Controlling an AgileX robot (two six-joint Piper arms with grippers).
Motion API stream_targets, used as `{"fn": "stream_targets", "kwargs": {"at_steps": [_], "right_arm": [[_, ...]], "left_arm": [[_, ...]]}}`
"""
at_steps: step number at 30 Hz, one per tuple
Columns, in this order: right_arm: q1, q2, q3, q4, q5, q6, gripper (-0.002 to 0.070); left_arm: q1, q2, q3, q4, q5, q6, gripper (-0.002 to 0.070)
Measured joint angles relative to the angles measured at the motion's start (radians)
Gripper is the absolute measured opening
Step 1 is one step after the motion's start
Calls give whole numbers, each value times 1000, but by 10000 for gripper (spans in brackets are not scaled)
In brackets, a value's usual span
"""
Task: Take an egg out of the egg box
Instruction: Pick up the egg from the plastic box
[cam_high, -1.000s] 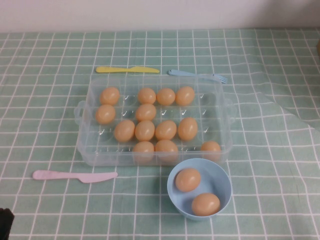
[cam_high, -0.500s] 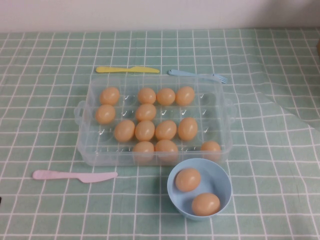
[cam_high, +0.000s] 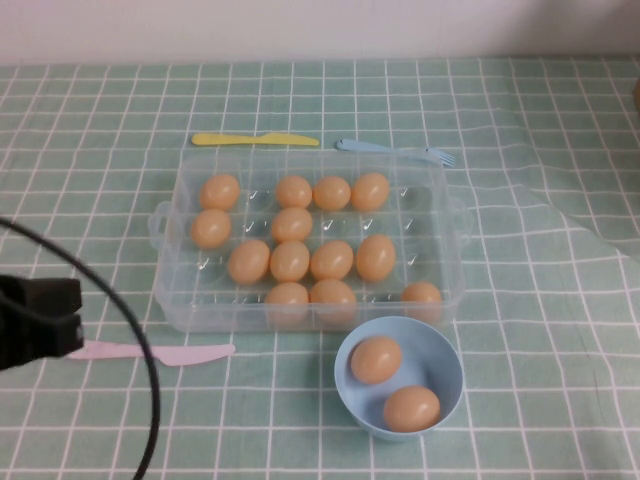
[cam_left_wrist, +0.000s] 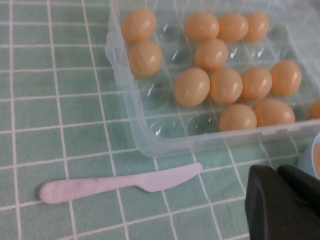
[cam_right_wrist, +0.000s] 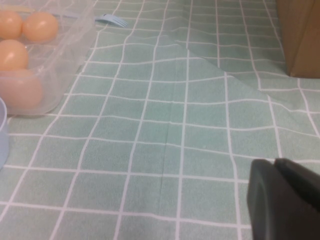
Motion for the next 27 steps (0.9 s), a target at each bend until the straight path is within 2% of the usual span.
{"fn": "stream_targets", "kwargs": {"at_steps": [4,8,13,18,23,27], "right_arm": [[0,0,0,0,0,0,-17],[0,0,0,0,0,0,-17],[0,0,0,0,0,0,-17],[0,0,0,0,0,0,-17],[0,0,0,0,0,0,-17],[0,0,0,0,0,0,-17]], "left_arm": [[0,221,-169,18,124,94,-3],[-19,453,-341,77,203,127,-3],[-120,719,-582,234,295,85,-3],[-211,955,-810,309,426,64,-3],[-277,1099,-993,383,531,52,-3],[-302,1123,-1052,418,542,50,-3]]}}
